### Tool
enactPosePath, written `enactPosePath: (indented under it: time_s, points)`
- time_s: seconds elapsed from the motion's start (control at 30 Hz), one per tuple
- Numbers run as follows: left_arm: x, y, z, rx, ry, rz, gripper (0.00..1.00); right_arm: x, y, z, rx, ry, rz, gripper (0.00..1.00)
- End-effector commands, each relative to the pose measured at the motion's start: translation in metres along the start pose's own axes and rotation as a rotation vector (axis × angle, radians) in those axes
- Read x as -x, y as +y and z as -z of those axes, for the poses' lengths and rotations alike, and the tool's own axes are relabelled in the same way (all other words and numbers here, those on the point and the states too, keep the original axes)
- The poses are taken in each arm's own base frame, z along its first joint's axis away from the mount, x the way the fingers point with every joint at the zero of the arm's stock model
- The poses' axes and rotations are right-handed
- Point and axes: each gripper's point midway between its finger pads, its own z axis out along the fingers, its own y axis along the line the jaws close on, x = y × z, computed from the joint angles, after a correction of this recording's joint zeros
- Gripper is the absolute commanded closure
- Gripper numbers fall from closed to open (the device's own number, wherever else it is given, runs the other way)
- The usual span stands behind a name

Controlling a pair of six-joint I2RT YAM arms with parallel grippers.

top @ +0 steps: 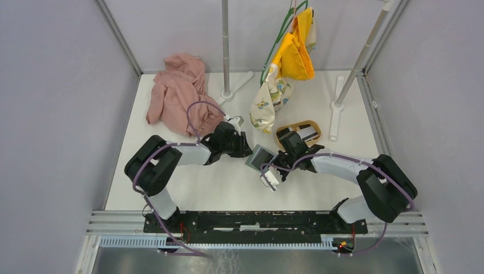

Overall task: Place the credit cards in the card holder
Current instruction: Insert the credit card into the card holder.

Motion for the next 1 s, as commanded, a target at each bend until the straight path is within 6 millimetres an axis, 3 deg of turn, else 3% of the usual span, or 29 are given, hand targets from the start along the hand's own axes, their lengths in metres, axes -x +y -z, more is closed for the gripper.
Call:
enactPosePath:
  time_s: [0.0, 0.27, 0.47, 0.73, 0.97]
  points:
    - [-0.003, -0.006, -0.006, -0.044, 0.039, -0.024, 0.65, -0.016, -0.008, 0.000, -0.024, 0.092, 0.062, 1.00]
    - [-0.021, -0.008, -0.003, -0.083, 0.084, 0.005, 0.72, -0.026, -0.009, -0.012, -0.023, 0.161, 0.082, 1.00]
    - [-0.037, -0.011, -0.001, -0.118, 0.119, 0.024, 0.75, -0.027, -0.028, -0.010, -0.142, 0.198, 0.094, 1.00]
    - [-0.051, -0.011, 0.005, -0.121, 0.132, 0.042, 0.80, -0.018, -0.039, -0.012, -0.203, 0.152, 0.020, 1.00]
    - [-0.054, -0.011, 0.019, -0.115, 0.103, 0.076, 0.87, 0.001, -0.057, 0.001, -0.273, 0.055, -0.103, 0.99]
